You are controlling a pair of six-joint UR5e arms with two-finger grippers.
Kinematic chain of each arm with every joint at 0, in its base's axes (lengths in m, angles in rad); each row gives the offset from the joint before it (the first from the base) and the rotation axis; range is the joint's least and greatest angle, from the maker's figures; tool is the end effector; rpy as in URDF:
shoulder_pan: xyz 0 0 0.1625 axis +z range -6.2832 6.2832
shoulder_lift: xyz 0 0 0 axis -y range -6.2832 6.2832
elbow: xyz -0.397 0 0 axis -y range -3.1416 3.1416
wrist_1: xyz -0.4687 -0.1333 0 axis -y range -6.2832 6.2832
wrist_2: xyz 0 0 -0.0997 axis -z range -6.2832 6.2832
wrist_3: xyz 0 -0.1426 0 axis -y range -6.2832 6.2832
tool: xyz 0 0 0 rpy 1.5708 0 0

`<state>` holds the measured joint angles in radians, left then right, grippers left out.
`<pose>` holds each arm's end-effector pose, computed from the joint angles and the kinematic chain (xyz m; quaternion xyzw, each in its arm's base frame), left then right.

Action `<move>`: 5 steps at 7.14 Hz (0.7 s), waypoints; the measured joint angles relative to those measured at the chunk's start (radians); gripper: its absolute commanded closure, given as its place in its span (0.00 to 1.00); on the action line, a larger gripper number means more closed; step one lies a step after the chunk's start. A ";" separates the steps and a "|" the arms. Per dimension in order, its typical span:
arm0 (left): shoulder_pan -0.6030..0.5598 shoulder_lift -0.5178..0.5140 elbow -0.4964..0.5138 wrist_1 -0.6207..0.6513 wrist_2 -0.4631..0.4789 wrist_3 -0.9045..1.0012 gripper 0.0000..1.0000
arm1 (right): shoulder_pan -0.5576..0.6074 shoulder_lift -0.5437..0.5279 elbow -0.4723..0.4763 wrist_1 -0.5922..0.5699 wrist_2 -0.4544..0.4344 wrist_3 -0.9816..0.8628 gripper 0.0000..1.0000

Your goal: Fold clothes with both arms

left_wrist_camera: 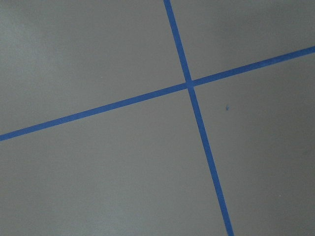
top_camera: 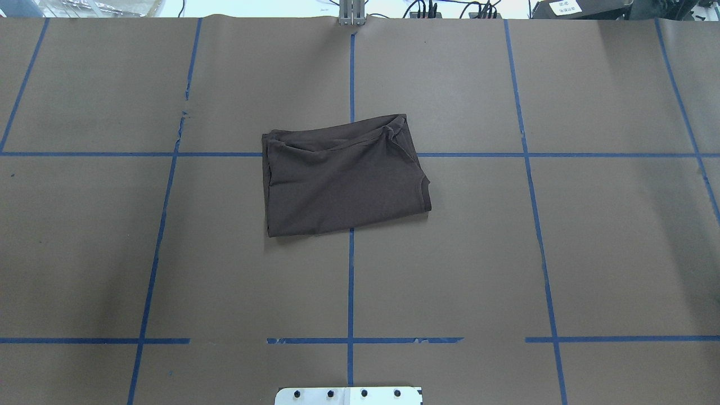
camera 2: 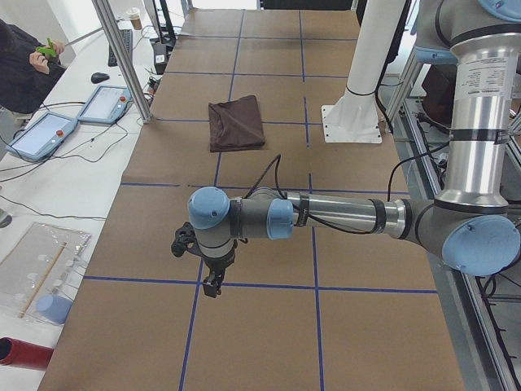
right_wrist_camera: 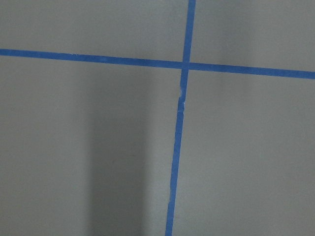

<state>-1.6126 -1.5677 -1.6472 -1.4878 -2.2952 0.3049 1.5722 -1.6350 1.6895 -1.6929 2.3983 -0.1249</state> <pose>-0.0624 -0.5628 0.6329 0.0567 0.3498 0.1210 0.9273 0.0291 -0.5354 0.6362 -0.0055 -0.4030 -0.0429 0.9142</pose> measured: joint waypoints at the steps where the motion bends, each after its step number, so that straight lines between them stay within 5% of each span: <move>1: 0.000 -0.001 0.000 -0.002 -0.001 -0.031 0.00 | 0.003 0.000 0.000 0.000 -0.005 0.002 0.00; 5: 0.000 0.000 0.007 -0.022 0.000 -0.181 0.00 | 0.005 0.001 0.001 -0.001 -0.007 0.009 0.00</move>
<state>-1.6122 -1.5678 -1.6400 -1.5098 -2.2954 0.1243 1.5769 -1.6338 1.6904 -1.6935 2.3918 -0.1159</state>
